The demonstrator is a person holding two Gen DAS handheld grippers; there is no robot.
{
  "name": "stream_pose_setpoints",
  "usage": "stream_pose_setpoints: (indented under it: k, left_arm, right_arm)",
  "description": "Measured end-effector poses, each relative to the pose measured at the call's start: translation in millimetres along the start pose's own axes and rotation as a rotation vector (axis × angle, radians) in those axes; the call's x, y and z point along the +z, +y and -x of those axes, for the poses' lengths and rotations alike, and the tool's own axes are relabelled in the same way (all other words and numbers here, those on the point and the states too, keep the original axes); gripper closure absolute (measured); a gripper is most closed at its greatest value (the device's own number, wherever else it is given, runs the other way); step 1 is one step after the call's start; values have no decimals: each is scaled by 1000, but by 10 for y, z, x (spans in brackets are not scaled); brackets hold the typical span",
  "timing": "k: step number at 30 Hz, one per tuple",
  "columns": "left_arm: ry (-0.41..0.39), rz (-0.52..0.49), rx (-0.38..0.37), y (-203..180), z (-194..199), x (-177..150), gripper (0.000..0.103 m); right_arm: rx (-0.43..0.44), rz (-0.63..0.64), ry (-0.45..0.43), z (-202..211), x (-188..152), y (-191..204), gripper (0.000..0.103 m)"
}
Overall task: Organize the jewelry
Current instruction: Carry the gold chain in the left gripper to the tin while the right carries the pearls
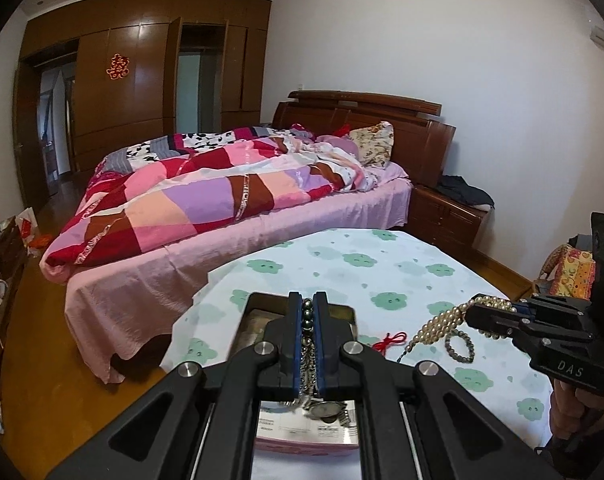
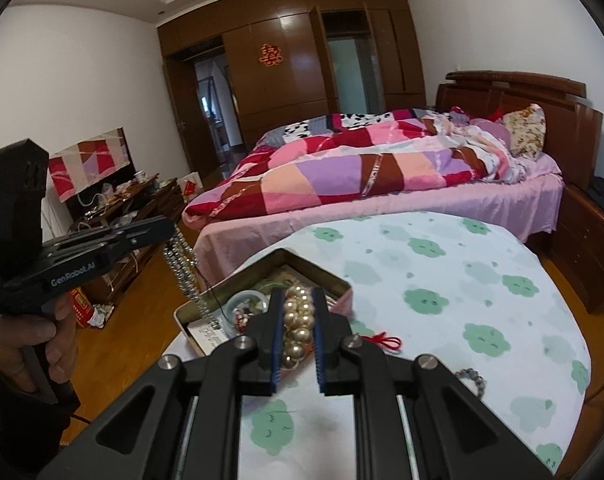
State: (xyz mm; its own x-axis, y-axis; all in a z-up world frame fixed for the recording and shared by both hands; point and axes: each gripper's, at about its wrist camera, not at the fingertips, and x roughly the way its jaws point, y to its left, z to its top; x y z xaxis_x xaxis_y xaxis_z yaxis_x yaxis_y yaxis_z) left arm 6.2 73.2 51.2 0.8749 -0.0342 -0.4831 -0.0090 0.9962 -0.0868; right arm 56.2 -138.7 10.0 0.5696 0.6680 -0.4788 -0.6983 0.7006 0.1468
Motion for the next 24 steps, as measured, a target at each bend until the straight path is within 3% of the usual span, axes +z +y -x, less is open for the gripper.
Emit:
stream_pose_setpoints:
  k: [8, 15, 24]
  left_arm:
    - [17, 33, 31, 149, -39, -56, 99]
    - [37, 16, 104, 190, -120, -133, 99]
    - [86, 45, 82, 268, -250, -247, 99]
  right_arm:
    - [38, 41, 12, -128, 53, 216, 88]
    - [74, 55, 28, -266, 68, 363, 88]
    - [103, 53, 70, -502, 23, 461, 88]
